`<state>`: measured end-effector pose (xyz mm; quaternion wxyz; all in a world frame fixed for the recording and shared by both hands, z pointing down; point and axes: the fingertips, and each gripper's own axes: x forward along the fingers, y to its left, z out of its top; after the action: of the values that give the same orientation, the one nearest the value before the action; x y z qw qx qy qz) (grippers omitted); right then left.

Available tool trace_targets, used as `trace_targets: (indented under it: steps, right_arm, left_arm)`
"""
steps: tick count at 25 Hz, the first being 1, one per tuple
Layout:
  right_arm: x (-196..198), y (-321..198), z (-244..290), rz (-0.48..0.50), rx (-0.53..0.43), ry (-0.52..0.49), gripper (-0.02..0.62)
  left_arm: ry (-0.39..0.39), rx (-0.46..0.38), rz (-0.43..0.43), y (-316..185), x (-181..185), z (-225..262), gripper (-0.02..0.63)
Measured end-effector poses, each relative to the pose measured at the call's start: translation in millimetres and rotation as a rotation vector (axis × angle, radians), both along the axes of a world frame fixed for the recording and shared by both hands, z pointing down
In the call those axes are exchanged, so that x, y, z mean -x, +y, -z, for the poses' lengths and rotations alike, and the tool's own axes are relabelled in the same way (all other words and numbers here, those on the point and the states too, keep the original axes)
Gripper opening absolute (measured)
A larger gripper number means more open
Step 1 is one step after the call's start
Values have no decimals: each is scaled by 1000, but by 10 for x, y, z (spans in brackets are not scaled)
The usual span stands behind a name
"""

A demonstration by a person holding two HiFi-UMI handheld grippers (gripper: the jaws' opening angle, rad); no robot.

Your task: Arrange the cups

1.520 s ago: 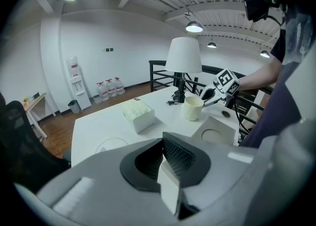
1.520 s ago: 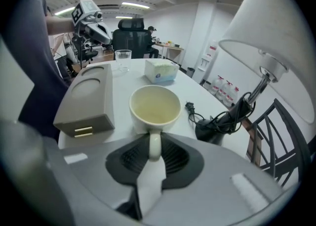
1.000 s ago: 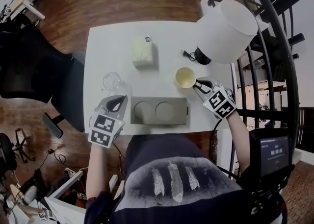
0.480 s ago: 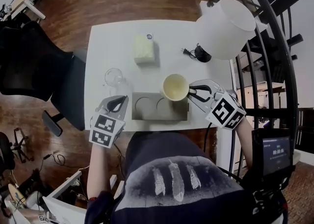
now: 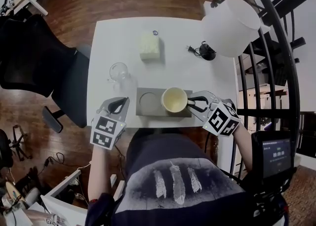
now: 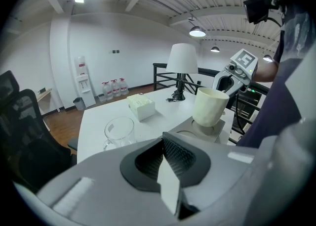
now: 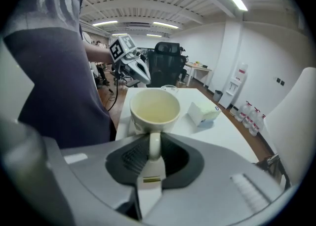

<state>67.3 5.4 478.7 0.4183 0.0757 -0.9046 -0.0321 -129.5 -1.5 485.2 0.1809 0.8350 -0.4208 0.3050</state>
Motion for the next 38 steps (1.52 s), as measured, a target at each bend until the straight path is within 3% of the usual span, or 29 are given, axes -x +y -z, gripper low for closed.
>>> trace_targets:
  steps: [11, 25, 29, 32, 36, 38]
  right_arm:
    - [-90, 57, -269, 17, -7, 64, 62]
    - [-22, 69, -312, 46, -66, 39, 64]
    - [-50, 81, -285, 24, -42, 24, 67]
    - [-119, 57, -233, 19, -13, 8, 175]
    - [-249, 4, -86, 69, -18, 20, 181]
    - [-242, 46, 37, 62, -2, -1, 225]
  left_arm:
    - [-7, 8, -17, 72, -19, -9, 15]
    - [-12, 2, -31, 44, -85, 65, 15]
    - [-13, -2, -36, 37, -141, 112, 15]
    - [-18, 1, -38, 4, -191, 122, 15]
    - [-29, 4, -25, -122, -258, 140, 15]
    - [-27, -6, -21, -91, -215, 149, 15]
